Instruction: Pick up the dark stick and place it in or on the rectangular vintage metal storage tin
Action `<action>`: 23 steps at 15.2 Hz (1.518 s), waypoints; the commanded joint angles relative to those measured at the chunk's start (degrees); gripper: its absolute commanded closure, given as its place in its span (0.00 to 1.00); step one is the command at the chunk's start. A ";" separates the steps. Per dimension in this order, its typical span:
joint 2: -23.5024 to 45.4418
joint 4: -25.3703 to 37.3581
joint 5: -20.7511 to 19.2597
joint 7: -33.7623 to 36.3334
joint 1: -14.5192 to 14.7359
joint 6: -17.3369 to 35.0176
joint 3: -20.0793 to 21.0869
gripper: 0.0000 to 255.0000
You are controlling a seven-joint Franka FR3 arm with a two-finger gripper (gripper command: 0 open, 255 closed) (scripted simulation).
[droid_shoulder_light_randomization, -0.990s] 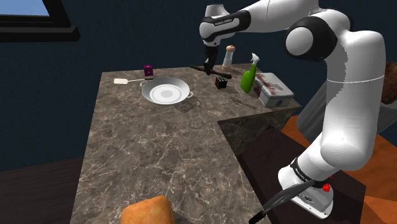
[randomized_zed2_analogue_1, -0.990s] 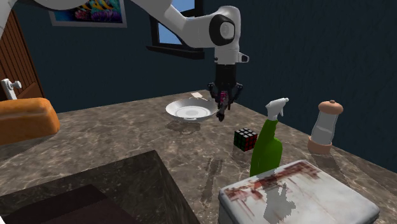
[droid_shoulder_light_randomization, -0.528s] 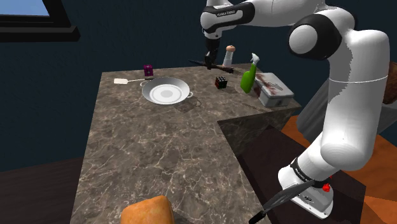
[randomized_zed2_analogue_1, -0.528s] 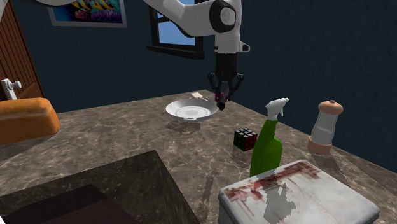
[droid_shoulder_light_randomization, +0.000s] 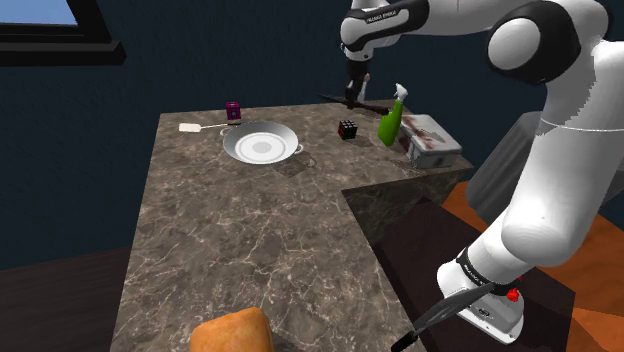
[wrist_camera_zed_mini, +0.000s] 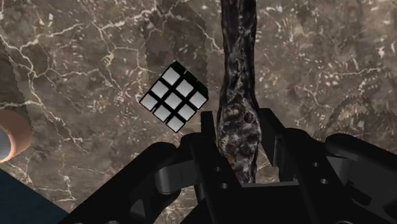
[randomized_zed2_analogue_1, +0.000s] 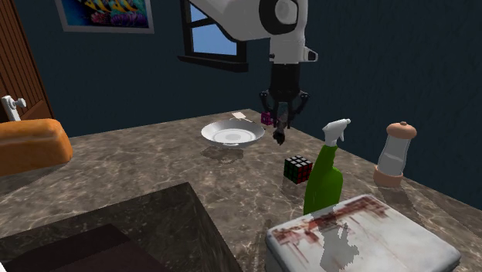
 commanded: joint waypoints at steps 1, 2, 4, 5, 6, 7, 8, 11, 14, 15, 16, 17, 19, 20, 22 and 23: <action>-2.23 -3.32 -0.32 -1.92 -1.09 1.18 -0.77 1.00; -3.36 -4.94 -0.51 -2.87 -1.64 1.73 -1.19 1.00; -5.46 -7.93 -0.89 -4.81 -2.77 2.74 -2.07 1.00; -6.44 -9.30 -1.09 -5.80 -3.34 3.20 -2.53 1.00; -7.37 -10.59 -1.29 -6.81 -3.94 3.63 -2.99 1.00; -8.26 -11.80 -1.49 -7.83 -4.54 4.03 -3.47 1.00; -9.10 -12.95 -1.69 -8.88 -5.14 4.41 -3.96 1.00; -11.34 -15.94 -2.29 -12.10 -7.03 5.40 -5.51 1.00; -13.15 -18.31 -2.85 -15.48 -8.98 6.22 -7.16 1.00; -13.66 -18.96 -3.02 -16.64 -9.64 6.45 -7.74 1.00; -14.12 -19.55 -3.18 -17.82 -10.31 6.67 -8.32 1.00; -14.53 -20.07 -3.33 -19.02 -11.00 6.88 -8.90 1.00; -15.19 -20.91 -3.58 -21.48 -12.36 7.24 -10.11 1.00; -15.44 -21.24 -3.68 -22.74 -13.07 7.41 -10.72 1.00; -15.78 -21.68 -3.81 -25.32 -14.48 7.69 -11.95 1.00; -15.87 -21.81 -3.84 -26.65 -15.20 7.82 -12.58 1.00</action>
